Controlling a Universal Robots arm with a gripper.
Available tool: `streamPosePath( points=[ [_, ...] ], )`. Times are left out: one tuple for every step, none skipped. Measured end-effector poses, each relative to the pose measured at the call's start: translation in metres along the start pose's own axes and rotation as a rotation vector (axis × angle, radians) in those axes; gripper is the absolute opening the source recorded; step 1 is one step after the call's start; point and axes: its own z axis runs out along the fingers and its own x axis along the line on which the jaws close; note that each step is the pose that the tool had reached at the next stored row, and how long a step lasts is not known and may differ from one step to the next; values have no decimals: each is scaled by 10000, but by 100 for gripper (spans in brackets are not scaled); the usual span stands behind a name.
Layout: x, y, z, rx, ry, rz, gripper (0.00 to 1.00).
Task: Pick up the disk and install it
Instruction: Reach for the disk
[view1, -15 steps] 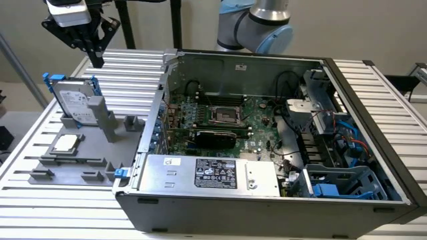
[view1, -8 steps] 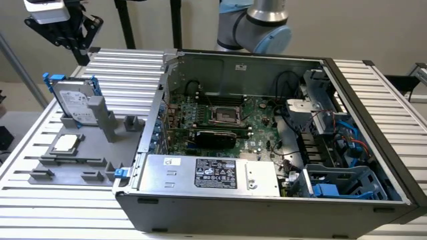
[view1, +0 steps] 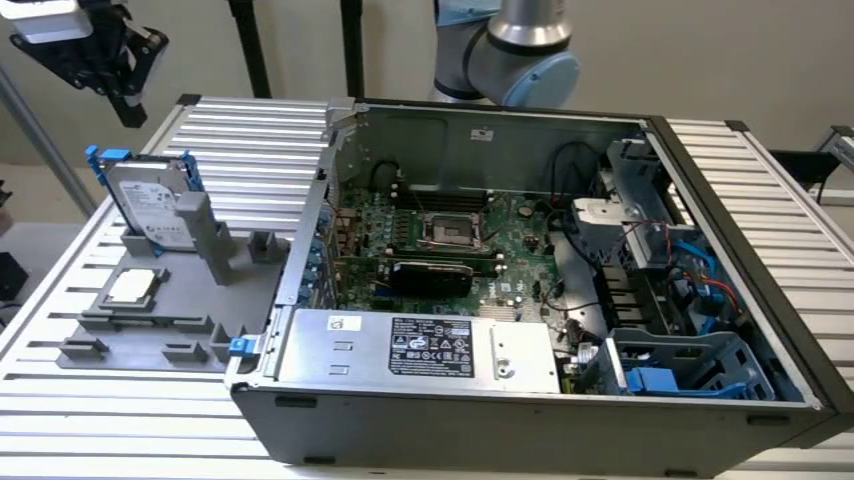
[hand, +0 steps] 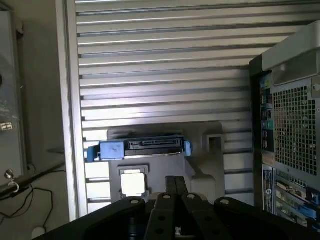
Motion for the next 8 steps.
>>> streamPosePath(
  points=[
    [46, 3, 3, 0, 0, 0, 11],
    [91, 6, 6, 0, 1, 0, 11],
    [136, 8, 8, 0, 3, -1, 11],
    [185, 11, 12, 0, 2, -1, 11],
    [231, 14, 16, 0, 2, -1, 11],
    [276, 18, 19, 0, 3, 0, 11],
    [322, 21, 23, 0, 2, 0, 11],
    [367, 24, 27, 0, 3, -1, 11]
  ],
)
